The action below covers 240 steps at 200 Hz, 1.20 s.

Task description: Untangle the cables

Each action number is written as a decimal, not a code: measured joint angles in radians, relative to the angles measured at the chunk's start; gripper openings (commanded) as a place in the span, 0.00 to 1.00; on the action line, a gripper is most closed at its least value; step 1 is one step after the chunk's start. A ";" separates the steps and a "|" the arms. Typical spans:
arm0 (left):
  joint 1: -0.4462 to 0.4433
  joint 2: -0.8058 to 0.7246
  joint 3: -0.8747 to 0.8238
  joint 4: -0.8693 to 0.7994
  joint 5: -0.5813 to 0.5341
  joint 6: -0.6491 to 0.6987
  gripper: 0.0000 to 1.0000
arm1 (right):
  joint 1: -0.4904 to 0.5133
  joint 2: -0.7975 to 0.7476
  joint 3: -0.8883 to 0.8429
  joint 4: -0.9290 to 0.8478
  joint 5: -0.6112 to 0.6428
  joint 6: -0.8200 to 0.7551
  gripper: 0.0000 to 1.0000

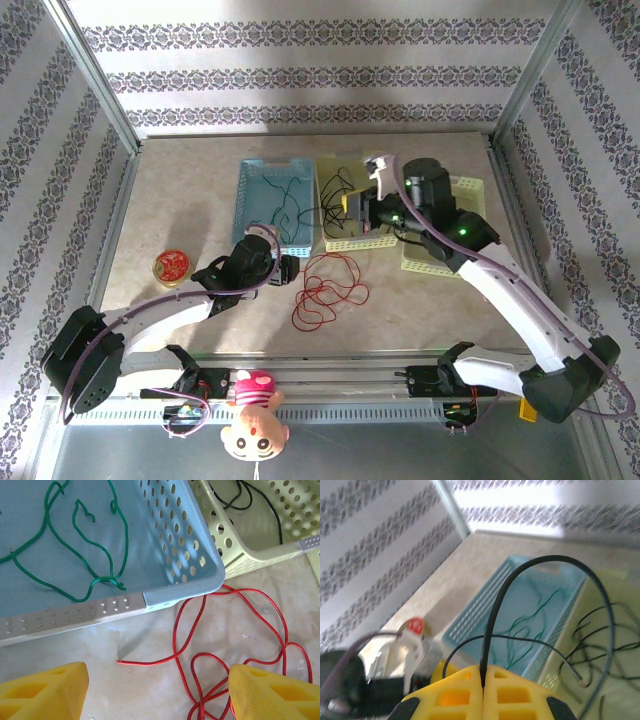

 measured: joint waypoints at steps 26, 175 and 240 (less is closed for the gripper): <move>0.000 0.007 -0.008 -0.001 0.023 0.000 0.73 | -0.058 0.046 0.013 0.056 0.057 0.030 0.05; -0.003 0.029 -0.010 -0.005 0.065 0.005 0.72 | -0.124 0.578 -0.076 0.190 0.105 0.222 0.47; -0.002 0.029 -0.010 -0.035 -0.123 -0.066 0.73 | 0.184 0.233 -0.238 0.007 0.033 0.029 0.48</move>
